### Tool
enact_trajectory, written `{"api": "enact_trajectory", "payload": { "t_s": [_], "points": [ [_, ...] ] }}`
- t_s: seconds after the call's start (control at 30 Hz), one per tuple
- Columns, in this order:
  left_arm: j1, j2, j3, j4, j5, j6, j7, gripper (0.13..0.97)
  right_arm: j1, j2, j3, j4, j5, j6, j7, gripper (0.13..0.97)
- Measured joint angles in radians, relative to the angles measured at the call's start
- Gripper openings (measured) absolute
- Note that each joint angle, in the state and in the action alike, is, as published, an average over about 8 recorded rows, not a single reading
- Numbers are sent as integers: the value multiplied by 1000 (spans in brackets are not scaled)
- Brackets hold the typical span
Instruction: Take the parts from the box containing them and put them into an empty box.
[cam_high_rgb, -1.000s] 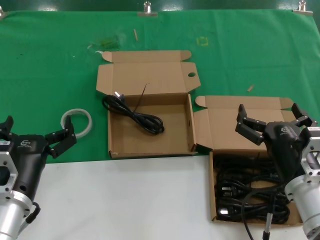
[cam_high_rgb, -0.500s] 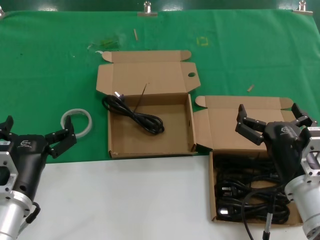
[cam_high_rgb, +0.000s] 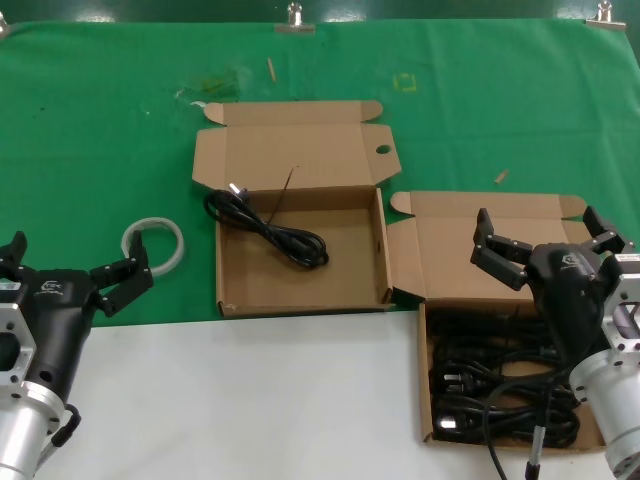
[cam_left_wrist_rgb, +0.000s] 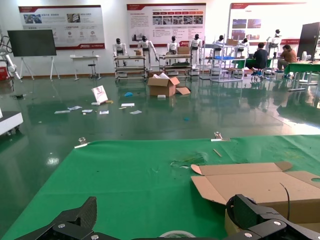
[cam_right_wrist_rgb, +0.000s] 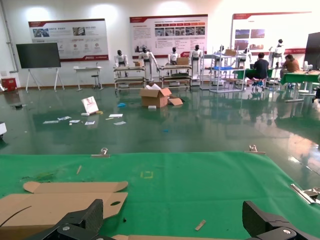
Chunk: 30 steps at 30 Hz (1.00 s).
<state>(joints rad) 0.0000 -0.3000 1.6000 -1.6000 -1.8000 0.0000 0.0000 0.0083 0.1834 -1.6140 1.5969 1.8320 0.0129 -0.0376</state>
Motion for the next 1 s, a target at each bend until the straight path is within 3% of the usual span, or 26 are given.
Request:
{"api": "enact_trajectory", "payload": {
  "t_s": [1.0],
  "points": [
    [0, 0, 0, 0, 0, 0, 0, 965, 0, 0, 0, 0, 0, 0, 0, 966]
  ]
}}
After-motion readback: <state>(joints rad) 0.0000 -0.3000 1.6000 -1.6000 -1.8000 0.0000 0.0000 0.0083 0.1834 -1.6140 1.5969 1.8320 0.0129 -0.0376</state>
